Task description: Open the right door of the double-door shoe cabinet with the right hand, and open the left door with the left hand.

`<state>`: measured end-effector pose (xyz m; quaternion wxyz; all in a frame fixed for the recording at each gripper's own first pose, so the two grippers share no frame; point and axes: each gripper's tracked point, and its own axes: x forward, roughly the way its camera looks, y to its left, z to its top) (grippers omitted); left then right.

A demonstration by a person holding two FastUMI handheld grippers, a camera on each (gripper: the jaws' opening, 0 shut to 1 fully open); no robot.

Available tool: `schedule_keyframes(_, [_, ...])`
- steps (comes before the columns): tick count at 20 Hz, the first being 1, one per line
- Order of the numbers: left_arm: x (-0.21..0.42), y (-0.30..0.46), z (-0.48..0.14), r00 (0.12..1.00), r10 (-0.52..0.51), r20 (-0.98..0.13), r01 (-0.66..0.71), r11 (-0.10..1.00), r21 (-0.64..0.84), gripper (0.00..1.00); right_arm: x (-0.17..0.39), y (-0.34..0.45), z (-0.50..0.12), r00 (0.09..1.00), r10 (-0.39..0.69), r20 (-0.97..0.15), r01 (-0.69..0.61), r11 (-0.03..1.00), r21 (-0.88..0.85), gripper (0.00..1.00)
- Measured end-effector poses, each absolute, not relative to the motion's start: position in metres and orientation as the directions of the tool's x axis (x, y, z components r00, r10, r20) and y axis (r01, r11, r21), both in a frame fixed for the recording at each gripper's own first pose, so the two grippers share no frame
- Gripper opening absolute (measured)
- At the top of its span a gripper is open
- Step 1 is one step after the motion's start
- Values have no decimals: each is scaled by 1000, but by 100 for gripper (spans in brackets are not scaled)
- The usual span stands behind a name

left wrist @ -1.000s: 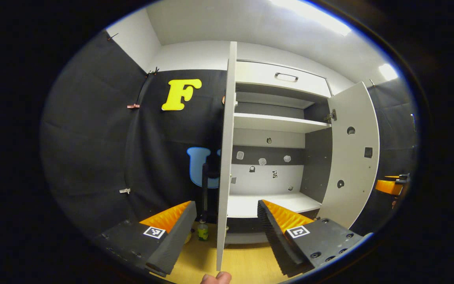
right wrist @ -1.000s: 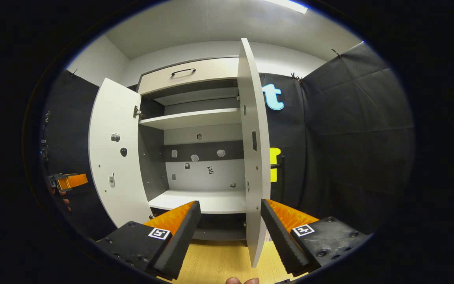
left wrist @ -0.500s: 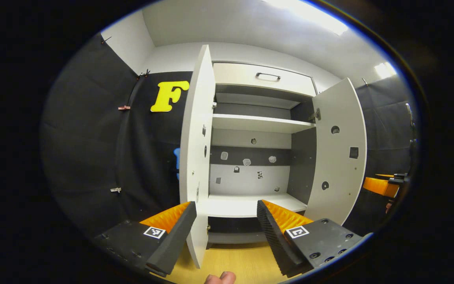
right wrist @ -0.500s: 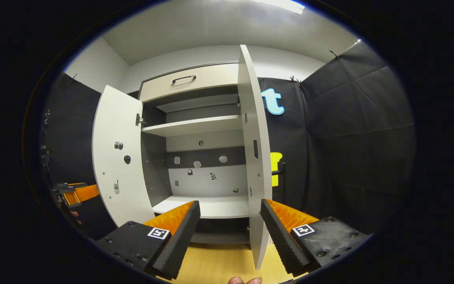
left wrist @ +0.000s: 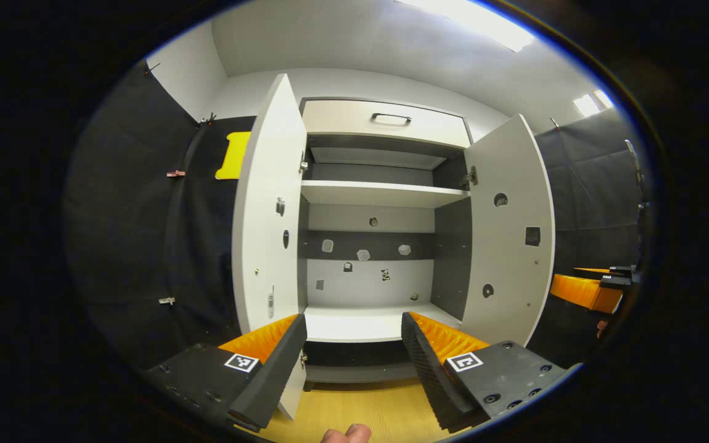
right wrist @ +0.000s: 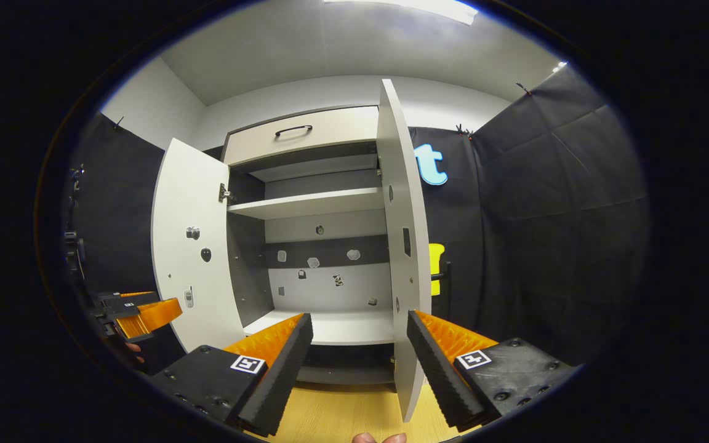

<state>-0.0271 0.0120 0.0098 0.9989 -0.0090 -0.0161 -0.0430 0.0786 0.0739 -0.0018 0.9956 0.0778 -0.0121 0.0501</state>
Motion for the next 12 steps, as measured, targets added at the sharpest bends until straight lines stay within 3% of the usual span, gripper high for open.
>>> schedule_keyframes(12, [-28, 13, 6, 997, -74, 20, 74, 997, -29, 95, 82, 75, -8, 994, 105, 14, -106, 981, 161, 97])
